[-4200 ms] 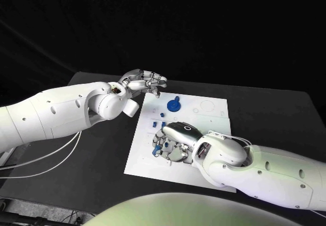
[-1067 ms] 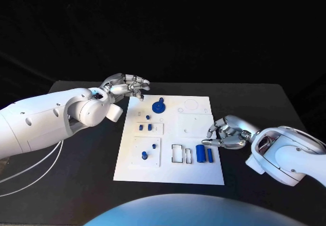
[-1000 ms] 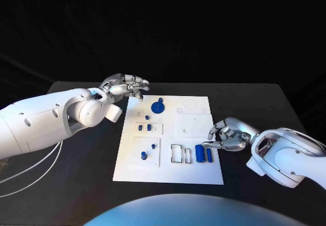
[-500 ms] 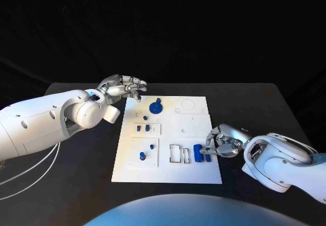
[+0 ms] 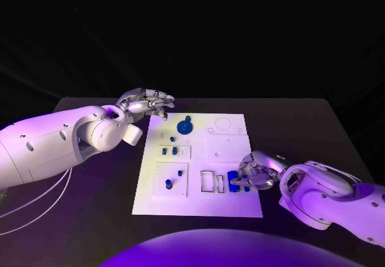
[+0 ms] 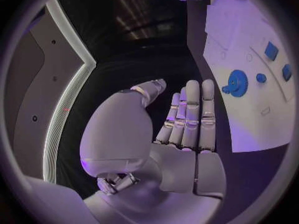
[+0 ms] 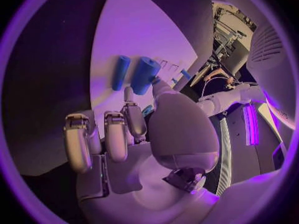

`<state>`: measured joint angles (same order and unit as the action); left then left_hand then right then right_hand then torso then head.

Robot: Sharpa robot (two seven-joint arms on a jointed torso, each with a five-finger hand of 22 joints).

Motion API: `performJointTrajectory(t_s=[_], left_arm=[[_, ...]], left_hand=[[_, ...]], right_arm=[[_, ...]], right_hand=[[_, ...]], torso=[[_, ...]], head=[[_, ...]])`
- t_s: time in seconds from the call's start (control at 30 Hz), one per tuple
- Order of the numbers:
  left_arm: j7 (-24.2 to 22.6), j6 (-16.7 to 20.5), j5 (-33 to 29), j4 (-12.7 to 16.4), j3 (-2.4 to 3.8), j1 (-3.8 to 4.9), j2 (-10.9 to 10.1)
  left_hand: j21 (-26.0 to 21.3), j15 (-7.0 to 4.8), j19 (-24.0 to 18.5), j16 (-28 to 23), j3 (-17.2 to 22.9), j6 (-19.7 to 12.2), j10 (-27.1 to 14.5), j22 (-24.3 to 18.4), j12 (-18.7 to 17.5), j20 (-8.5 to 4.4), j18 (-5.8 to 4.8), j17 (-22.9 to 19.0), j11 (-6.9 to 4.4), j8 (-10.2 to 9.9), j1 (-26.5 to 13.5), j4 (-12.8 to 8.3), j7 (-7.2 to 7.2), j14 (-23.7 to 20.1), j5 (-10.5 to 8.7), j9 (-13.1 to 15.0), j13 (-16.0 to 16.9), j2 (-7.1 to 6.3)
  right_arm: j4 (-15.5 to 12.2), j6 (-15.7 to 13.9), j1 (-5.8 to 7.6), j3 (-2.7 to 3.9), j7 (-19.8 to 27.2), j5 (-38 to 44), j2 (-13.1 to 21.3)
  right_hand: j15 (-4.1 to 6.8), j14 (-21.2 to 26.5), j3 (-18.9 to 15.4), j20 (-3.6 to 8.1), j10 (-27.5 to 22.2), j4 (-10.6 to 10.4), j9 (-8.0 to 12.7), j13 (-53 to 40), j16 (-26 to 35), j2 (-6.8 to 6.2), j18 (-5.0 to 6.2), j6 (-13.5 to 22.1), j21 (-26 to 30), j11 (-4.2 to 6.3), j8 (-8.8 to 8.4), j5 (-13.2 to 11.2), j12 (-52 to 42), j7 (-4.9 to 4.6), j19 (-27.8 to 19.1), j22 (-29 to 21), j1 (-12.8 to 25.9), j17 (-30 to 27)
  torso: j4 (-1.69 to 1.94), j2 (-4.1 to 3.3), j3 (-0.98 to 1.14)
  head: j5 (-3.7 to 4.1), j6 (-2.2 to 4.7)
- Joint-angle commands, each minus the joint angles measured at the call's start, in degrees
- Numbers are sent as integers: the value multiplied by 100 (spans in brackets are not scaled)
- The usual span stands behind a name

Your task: Assemble the parts on the task board

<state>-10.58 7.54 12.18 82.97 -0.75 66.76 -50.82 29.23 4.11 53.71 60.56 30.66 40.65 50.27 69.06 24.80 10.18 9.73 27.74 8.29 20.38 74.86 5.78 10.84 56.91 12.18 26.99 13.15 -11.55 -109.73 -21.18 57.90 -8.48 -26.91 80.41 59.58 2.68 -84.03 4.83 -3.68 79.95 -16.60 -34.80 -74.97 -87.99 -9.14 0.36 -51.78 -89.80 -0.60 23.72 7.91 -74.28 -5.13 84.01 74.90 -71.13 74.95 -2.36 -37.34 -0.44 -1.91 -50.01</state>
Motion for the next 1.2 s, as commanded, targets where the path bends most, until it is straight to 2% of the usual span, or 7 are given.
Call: performJointTrajectory(t_s=[0.03,0.2,0.37,0.5,0.77,0.97,1.2], left_arm=[[-57,-103,-3,19,3,1,-3],[-48,-94,-3,25,3,2,-16],[-43,-95,-1,30,3,2,-18],[-42,-86,-3,33,4,2,-23],[-37,-79,-6,41,4,2,-29],[-35,-72,-7,45,4,2,-38],[-32,-66,-7,43,4,2,-39]], left_hand=[[-19,17,-16,-21,-21,-40,-43,-5,38,16,63,-4,5,28,-44,11,108,-40,39,-6,-6,-7],[-19,17,-16,-21,-21,-40,-43,-5,38,16,63,-4,5,28,-44,11,108,-40,39,-6,-6,-7],[-23,18,-17,-21,-28,-48,-48,-11,43,18,63,-4,5,36,-52,18,107,-42,51,-8,-6,-7],[-33,22,-17,-18,-52,-59,-57,-24,57,22,63,-1,7,58,-97,56,110,-43,59,-12,-5,1],[-37,23,-17,-16,-58,-65,-60,-29,64,23,64,0,7,66,-109,69,109,-43,73,-13,-4,8],[-42,24,-17,-14,-67,-71,-65,-36,71,25,64,2,7,77,-128,89,109,-43,89,-15,-4,17],[-45,24,-16,-13,-70,-74,-67,-40,75,25,64,3,7,83,-136,99,108,-43,97,-17,-4,23]], right_arm=[[30,167,-34,-5,-101,171,-32],[67,226,-63,-5,-128,178,-111],[127,273,-89,-5,-173,179,-202],[177,298,-120,-5,-223,124,-261],[221,286,-145,-6,-285,-52,-328],[198,-43,-149,-6,-268,-137,-331],[19,-533,-130,-2,-154,-319,-254]], right_hand=[[32,-487,-34,39,42,-1,9,-63,-28,14,-36,-50,-20,-6,-21,26,-35,17,599,1510,-36,956],[36,-499,-130,41,74,-18,15,-118,-51,8,-36,-105,-20,0,-28,58,-94,26,599,1510,111,1024],[37,-501,-173,42,75,-18,20,-128,-56,10,-36,-116,-20,1,-39,96,-103,29,599,1510,185,1039],[37,-503,-184,43,76,-12,23,-135,-60,12,-36,-117,-20,3,-47,148,-108,29,599,1510,194,1051],[42,-512,-160,46,108,-3,29,-191,-75,61,-36,-157,-20,10,-54,285,-165,39,599,1510,148,1097],[87,-524,29,80,291,15,54,-429,-96,220,-36,-363,-20,70,-43,480,-425,107,599,1510,-66,1163],[142,-526,192,128,363,5,83,-516,-99,283,-36,-556,-20,136,-41,705,-513,182,599,1510,-121,1176]], torso=[[5,3,-3],[-10,4,-1],[2,10,-4],[2,6,-3],[2,9,-7],[-2,11,-7],[-4,11,-5]], head=[[-1,1],[0,1],[15,1],[-42,1],[-46,1],[-54,1],[-49,1]])
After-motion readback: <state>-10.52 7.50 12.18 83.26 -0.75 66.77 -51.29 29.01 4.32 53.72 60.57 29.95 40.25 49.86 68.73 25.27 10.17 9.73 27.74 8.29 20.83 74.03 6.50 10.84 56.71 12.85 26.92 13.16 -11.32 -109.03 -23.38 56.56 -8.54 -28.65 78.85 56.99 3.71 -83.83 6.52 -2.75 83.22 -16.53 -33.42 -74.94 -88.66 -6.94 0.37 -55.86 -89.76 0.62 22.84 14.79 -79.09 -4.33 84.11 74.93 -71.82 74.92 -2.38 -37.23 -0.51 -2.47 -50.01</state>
